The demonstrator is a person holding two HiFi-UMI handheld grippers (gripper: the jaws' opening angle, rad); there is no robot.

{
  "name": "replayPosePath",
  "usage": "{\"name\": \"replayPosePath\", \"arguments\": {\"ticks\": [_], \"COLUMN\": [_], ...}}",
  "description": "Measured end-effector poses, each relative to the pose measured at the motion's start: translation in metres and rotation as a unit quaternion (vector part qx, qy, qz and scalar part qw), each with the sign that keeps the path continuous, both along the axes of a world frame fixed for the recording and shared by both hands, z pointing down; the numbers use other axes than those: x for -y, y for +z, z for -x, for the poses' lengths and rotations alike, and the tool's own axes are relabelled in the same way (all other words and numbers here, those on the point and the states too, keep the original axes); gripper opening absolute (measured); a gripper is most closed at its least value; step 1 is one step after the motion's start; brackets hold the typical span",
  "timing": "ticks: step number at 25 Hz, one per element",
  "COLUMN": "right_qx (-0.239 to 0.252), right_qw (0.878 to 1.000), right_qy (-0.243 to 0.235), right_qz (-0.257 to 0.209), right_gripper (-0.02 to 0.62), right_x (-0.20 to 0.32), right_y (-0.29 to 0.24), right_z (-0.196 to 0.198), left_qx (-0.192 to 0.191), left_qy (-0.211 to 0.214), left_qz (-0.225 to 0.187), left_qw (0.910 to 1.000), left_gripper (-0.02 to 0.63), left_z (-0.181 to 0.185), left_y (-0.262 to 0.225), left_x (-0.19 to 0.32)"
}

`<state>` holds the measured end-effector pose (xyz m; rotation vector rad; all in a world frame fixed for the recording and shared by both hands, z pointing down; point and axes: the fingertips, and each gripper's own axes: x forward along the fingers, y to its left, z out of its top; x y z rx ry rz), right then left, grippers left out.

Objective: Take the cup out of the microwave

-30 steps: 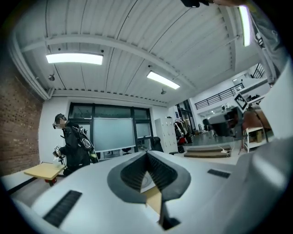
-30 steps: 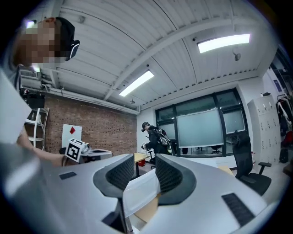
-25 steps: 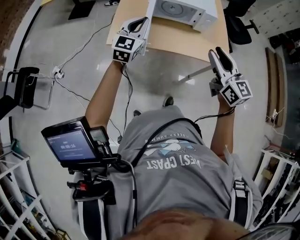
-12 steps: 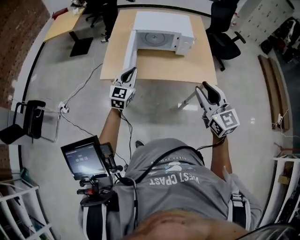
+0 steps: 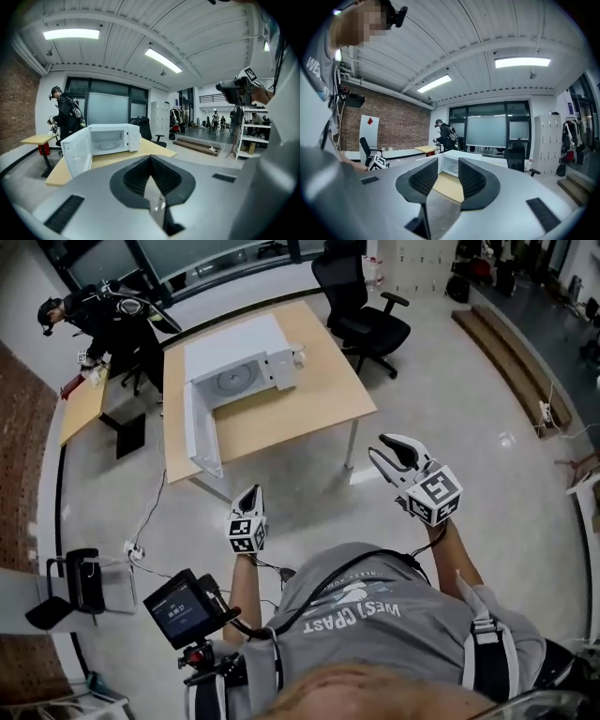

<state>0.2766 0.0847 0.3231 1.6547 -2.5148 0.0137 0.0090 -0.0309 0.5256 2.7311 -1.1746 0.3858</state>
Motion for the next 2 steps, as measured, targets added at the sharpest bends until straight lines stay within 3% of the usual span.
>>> {"name": "replayPosePath", "arguments": {"ticks": [2], "right_qx": [0.009], "right_qw": [0.999], "right_qy": [0.042], "right_qz": [-0.023], "right_gripper": [0.146], "right_x": [-0.029], "right_y": [-0.003], "right_z": [-0.036], "left_qx": [0.013], "left_qy": [0.03], "left_qz": [0.0], "left_qw": [0.9994], "left_gripper": [0.043], "left_z": [-0.03], "left_y": [0.008], "left_x": [-0.006]}}
